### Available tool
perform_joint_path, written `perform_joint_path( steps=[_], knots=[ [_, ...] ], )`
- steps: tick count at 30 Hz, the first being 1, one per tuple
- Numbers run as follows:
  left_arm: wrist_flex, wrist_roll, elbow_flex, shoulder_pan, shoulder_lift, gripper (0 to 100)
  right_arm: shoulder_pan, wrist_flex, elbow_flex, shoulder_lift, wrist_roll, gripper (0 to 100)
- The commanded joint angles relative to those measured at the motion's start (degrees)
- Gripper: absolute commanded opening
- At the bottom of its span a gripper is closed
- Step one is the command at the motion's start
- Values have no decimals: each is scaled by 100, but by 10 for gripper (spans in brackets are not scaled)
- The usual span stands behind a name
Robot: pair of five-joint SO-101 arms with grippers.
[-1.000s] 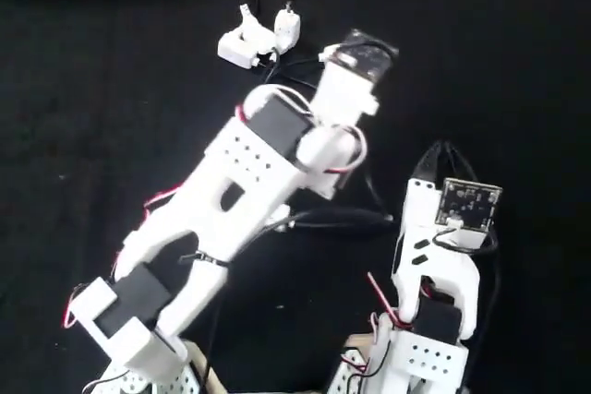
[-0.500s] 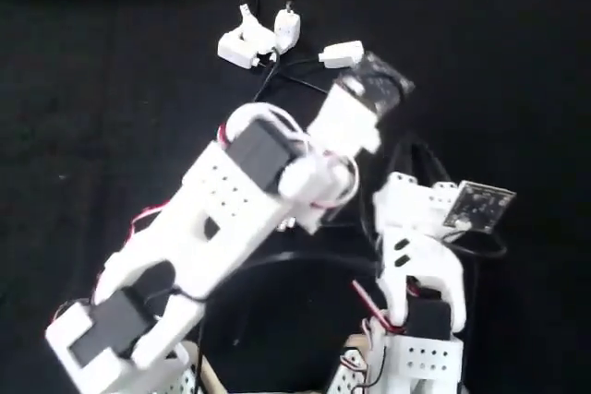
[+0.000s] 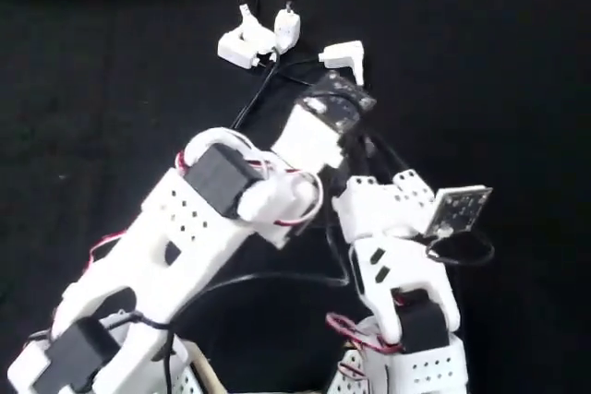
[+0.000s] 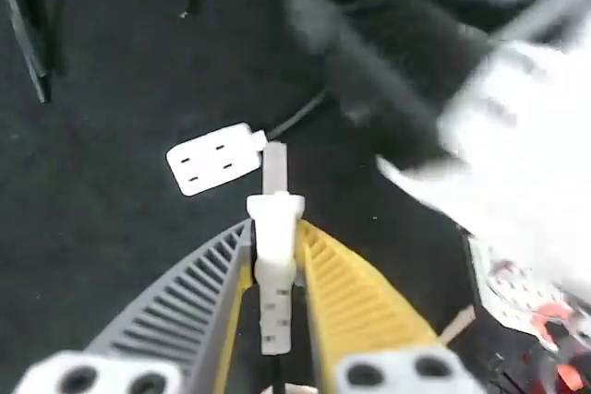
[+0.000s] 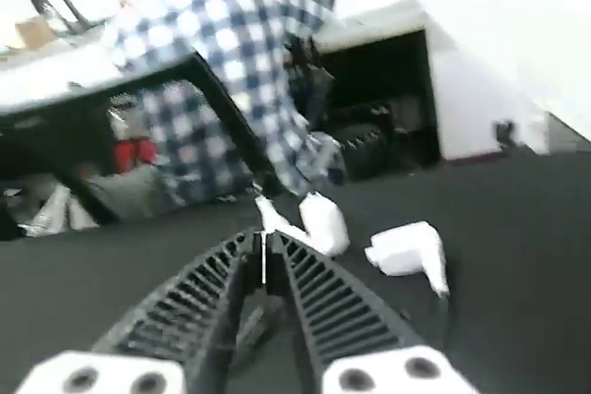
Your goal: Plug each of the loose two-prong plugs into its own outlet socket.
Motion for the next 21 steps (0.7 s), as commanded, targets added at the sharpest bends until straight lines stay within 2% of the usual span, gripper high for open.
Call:
perform_joint_path(
  steps=[1, 9, 18, 21],
  knots=[
    [-413, -44, 462, -224, -440, 30, -607, 440, -769, -233, -105, 11],
    [-835, -44, 567, -215, -818, 30, -1029, 598, -752, -242, -466, 11],
    [-1020, -44, 558, -207, -862, 30, -1029, 633, -215, -242, -422, 11],
    [-993, -44, 558, -207, -862, 30, -1020, 976, -84, -268, -413, 11]
  ],
)
